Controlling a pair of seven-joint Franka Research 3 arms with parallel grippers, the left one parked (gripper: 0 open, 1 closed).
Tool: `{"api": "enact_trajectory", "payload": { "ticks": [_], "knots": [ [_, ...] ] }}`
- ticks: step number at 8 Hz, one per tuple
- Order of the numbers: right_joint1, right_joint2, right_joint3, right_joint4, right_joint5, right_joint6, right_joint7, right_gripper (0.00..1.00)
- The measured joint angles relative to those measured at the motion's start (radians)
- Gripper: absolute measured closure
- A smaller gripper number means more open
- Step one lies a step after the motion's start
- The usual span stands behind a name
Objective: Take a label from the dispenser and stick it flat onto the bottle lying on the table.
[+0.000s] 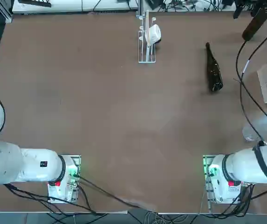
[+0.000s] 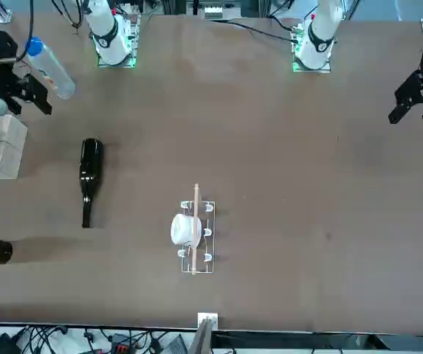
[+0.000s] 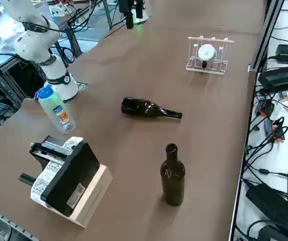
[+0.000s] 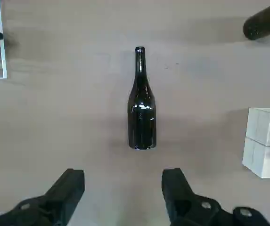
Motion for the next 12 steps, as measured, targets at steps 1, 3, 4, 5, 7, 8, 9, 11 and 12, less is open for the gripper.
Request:
{"api": "enact_trajectory", "payload": {
  "ticks": [1,3,4,5,7,8,9,11,12],
  "knots": [
    [0.000,0.000,0.000,0.002,0.006,0.000,0.000,0.00],
    [0.000,0.001,-0.001,0.003,0.015,0.000,0.000,0.00],
    [0.000,0.002,-0.001,0.003,0.016,0.000,0.000,0.00],
    [0.000,0.003,-0.001,0.003,0.016,0.000,0.000,0.00],
    [0.000,0.007,-0.001,0.003,0.000,0.000,0.000,0.00],
    [0.001,0.014,0.000,0.000,-0.050,-0.001,0.000,0.00],
    [0.001,0.025,0.000,-0.011,-0.133,-0.002,0.000,0.00],
    [0.000,0.067,-0.002,-0.048,-0.318,0.010,0.032,0.01],
    [0.000,0.093,-0.002,-0.069,-0.405,0.026,0.091,0.02]
  ]
}}
